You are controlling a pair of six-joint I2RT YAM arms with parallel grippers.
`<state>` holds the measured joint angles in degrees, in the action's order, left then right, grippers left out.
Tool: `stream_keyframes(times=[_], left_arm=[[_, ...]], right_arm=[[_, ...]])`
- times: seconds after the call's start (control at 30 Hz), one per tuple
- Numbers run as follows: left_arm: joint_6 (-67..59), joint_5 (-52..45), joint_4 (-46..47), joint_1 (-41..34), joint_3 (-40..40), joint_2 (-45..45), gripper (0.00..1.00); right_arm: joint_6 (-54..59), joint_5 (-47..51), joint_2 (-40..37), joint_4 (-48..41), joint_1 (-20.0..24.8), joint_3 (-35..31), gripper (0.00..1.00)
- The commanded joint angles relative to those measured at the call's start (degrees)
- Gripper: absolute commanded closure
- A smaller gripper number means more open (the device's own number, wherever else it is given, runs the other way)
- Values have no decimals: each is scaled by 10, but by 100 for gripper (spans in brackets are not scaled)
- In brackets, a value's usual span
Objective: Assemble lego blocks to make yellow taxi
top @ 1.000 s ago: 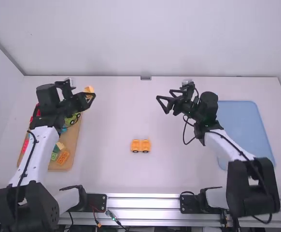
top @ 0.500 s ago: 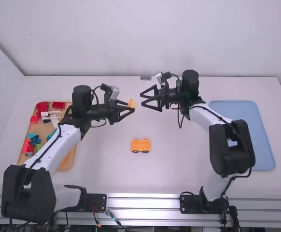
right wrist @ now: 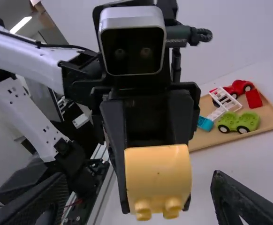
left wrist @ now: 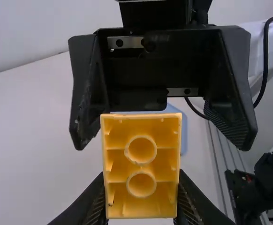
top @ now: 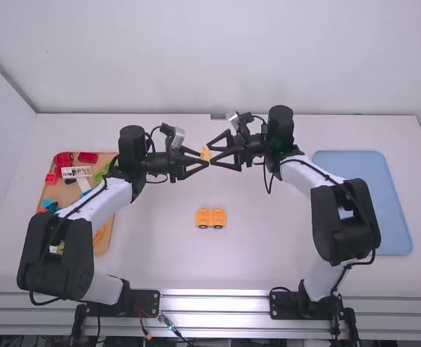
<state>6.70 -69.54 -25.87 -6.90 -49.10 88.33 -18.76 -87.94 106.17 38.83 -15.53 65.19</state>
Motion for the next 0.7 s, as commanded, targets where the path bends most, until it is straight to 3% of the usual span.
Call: stream_keyframes(times=[0.0,0.4,0.67], left_arm=[[16,-24,-5,3,6,11,84],[30,-24,-35,1,6,18,85],[29,-24,-35,2,6,18,84]], right_arm=[[11,-7,6,2,0,16,25],[28,-7,6,15,-21,16,37],[28,-6,6,15,-20,16,53]])
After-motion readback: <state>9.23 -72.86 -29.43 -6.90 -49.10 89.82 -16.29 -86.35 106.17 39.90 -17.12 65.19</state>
